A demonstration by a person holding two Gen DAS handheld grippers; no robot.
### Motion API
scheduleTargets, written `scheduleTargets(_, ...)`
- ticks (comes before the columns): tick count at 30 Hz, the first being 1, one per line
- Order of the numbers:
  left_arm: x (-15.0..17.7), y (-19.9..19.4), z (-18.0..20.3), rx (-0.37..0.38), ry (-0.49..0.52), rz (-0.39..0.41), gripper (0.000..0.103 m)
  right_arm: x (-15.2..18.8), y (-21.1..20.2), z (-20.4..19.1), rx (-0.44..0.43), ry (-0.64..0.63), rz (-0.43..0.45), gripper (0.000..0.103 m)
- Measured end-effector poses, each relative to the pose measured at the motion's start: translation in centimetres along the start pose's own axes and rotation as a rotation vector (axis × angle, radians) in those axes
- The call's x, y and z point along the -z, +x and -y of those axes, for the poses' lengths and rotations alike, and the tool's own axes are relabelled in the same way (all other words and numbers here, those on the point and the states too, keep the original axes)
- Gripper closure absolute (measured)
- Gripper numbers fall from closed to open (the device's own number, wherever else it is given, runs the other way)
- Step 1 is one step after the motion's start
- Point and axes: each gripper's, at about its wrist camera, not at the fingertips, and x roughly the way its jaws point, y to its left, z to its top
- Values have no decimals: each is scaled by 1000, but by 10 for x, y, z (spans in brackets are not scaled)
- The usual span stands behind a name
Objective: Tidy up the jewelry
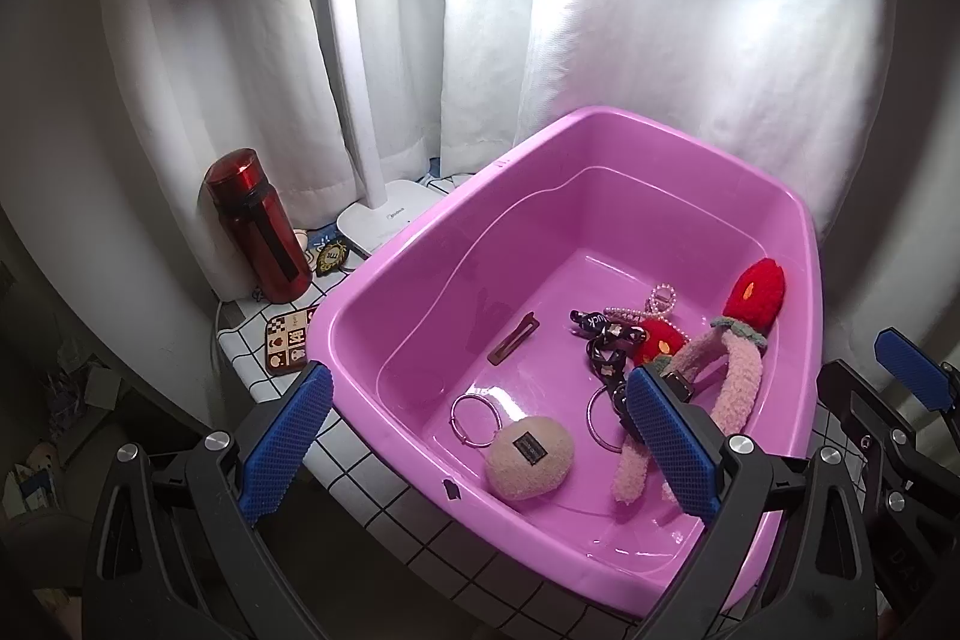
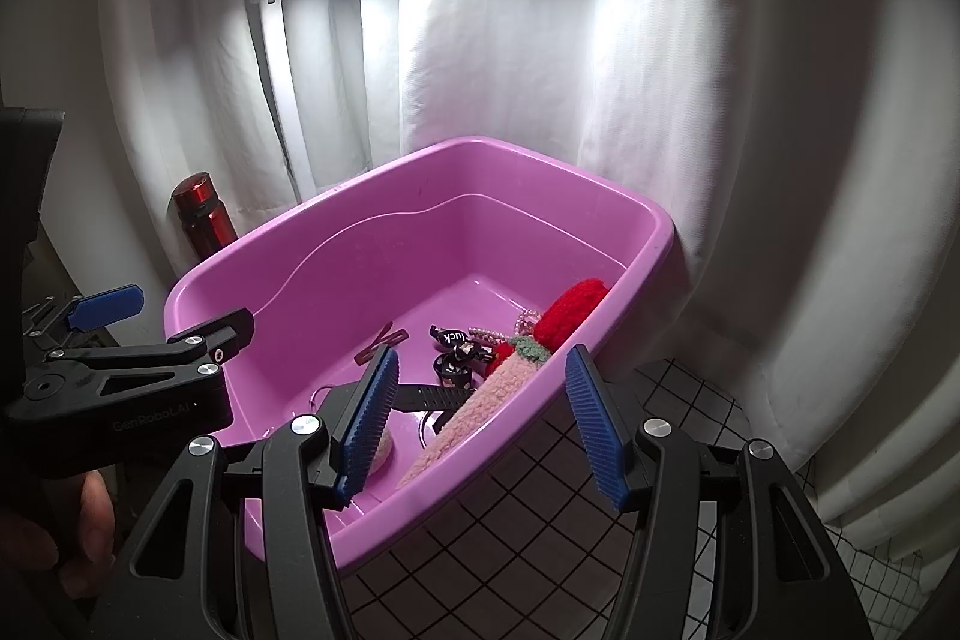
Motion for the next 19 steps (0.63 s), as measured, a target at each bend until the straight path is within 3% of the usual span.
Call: scheduleTargets(19, 0, -2, -1, 14, -5, 0, 7, 0, -1, 0, 0, 3, 2, 47)
